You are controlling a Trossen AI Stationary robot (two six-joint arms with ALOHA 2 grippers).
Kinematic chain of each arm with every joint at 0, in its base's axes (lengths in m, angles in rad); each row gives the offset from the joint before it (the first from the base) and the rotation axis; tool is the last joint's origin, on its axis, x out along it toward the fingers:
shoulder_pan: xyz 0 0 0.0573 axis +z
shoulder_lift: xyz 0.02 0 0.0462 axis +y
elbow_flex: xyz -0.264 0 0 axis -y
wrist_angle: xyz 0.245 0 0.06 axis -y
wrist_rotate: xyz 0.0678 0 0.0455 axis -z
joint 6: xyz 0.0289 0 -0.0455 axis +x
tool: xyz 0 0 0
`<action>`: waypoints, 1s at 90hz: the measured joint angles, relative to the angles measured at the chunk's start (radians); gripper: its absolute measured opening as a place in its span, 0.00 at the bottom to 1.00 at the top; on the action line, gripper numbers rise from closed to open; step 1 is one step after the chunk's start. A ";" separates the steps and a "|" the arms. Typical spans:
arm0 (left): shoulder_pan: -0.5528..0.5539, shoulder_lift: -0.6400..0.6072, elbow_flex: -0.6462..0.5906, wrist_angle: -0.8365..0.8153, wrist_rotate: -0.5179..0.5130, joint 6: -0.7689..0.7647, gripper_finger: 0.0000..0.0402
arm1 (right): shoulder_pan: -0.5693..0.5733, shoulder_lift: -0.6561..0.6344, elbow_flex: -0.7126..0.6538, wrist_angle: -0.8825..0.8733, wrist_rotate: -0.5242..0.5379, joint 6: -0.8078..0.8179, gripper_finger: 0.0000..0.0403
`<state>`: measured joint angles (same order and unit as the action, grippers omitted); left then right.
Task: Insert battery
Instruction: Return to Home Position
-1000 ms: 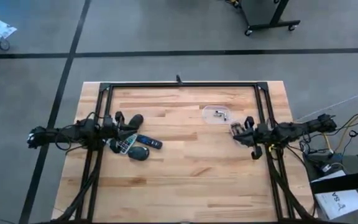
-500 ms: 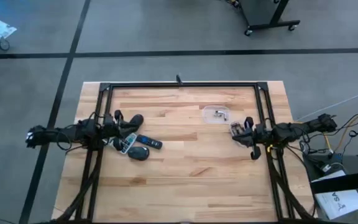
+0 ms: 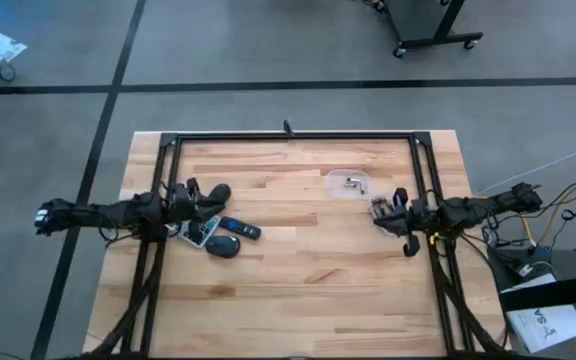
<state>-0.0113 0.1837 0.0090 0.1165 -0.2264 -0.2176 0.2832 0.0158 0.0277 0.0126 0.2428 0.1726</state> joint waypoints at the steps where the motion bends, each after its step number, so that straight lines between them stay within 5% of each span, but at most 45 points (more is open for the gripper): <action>1: 0.000 0.002 0.000 0.000 0.000 0.000 0.15 | 0.000 0.000 0.000 0.000 0.000 0.000 0.00; 90: 0.000 0.128 0.000 0.001 0.000 0.000 0.15 | 0.000 0.000 0.000 0.000 0.000 0.000 0.00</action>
<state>-0.0113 0.3113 0.0086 0.1175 -0.2264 -0.2180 0.2836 0.0158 0.0277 0.0122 0.2428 0.1726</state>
